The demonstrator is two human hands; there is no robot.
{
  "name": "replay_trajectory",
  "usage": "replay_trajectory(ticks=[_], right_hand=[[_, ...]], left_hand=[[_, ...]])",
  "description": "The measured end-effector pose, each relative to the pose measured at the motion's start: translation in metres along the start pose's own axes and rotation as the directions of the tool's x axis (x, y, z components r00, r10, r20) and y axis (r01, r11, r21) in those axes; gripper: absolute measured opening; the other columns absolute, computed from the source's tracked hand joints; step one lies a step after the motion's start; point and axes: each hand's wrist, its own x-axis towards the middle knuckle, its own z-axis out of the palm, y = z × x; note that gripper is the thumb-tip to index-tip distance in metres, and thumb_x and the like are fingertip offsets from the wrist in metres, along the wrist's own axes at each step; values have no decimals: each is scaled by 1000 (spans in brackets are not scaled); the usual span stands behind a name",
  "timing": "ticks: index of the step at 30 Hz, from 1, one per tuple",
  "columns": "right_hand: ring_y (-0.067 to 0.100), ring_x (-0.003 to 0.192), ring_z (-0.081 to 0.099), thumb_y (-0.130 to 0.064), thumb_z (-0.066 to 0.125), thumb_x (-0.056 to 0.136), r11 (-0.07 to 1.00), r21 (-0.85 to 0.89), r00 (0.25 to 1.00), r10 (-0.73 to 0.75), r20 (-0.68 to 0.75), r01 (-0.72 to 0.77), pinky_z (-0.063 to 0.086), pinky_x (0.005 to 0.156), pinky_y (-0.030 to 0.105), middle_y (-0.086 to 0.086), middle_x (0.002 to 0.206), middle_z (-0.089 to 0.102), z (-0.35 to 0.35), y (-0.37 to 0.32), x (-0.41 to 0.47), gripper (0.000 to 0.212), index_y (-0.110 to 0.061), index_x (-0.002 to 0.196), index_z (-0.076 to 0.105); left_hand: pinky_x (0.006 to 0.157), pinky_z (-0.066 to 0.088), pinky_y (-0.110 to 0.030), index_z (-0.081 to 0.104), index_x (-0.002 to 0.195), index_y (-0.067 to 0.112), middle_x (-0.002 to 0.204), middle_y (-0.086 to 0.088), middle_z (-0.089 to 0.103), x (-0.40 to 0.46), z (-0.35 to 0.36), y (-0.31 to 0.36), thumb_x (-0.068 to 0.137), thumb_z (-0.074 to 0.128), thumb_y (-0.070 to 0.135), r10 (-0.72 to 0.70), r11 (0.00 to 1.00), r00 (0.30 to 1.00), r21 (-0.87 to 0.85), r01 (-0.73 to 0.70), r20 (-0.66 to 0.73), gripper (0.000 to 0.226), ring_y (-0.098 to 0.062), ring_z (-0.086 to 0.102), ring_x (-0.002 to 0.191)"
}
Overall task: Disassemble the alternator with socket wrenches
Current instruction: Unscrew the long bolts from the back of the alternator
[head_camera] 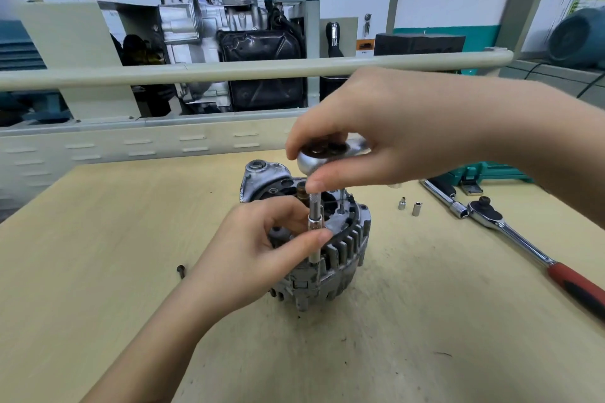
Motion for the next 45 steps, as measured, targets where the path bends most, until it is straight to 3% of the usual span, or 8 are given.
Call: replay_trajectory(ticks=[4, 10, 16, 22, 29, 32, 36, 45], right_hand=[[5, 76, 48, -68, 44, 75, 994, 75, 995, 88, -38, -85, 39, 64, 19, -5, 84, 62, 6, -7, -3, 57, -22, 109, 50], [20, 60, 52, -52, 9, 89, 994, -23, 968, 99, -230, -107, 43, 59, 39, 0, 66, 62, 13, -9, -11, 73, -7, 90, 66], [20, 54, 40, -24, 25, 86, 996, -34, 952, 66, -299, -80, 31, 58, 41, 0, 64, 55, 26, -6, -17, 43, 0, 97, 60], [20, 70, 46, -27, 37, 88, 986, 141, 976, 112, -185, -86, 40, 66, 38, 5, 79, 57, 23, 5, -25, 23, -11, 102, 47], [6, 81, 58, -45, 40, 88, 977, 163, 989, 145, -41, -136, 45, 75, 28, -9, 91, 64, 9, 6, -24, 42, -20, 115, 59], [2, 66, 52, -57, 37, 81, 981, 146, 989, 138, -58, -128, 40, 61, 15, -13, 67, 57, 6, 2, -25, 48, -21, 102, 62], [-2, 56, 45, -65, 34, 79, 984, 80, 983, 168, -74, -162, 34, 53, 16, -14, 52, 42, 9, -3, -22, 52, -22, 95, 58], [-10, 95, 55, -37, 47, 86, 969, 240, 999, 51, 15, -53, 42, 86, 10, -18, 103, 61, 1, 7, -22, 38, -20, 117, 58]], left_hand=[[57, 38, -4, 61, 64, 23, 60, 18, 62, -1, -1, -3, 72, 68, 39, -12, 1000, 1000, -29, 12, 7, 19, 5, 56, 60], [55, 43, -10, 59, 64, 23, 63, 7, 66, -2, 0, -4, 74, 69, 31, -54, 995, 999, -85, 54, -2, 16, -1, 60, 59], [56, 42, -10, 60, 72, 32, 63, 13, 63, -1, 1, -2, 71, 62, 45, -42, 997, 999, -62, 43, 5, 13, -1, 59, 61], [59, 53, -29, 60, 70, 36, 72, -1, 69, -1, 2, -4, 70, 62, 46, -59, 993, 998, -100, 59, 2, 11, -16, 67, 71], [53, 39, -8, 58, 63, 33, 55, 15, 59, -1, 4, -3, 69, 68, 40, -15, 998, 999, -57, 13, -33, 14, 1, 54, 54], [53, 37, -6, 51, 57, 30, 54, 12, 58, -1, 6, -1, 67, 69, 40, -2, 999, 996, -41, -1, -84, 23, 2, 52, 52], [52, 36, -4, 53, 57, 27, 53, 15, 57, -1, 6, 0, 66, 74, 31, -26, 1000, 995, -18, 25, -94, 23, 3, 53, 52], [65, 52, -21, 67, 93, 34, 81, 7, 71, -2, -5, -1, 76, 57, 45, -34, 997, 993, -58, 41, 110, 22, -5, 65, 72]])
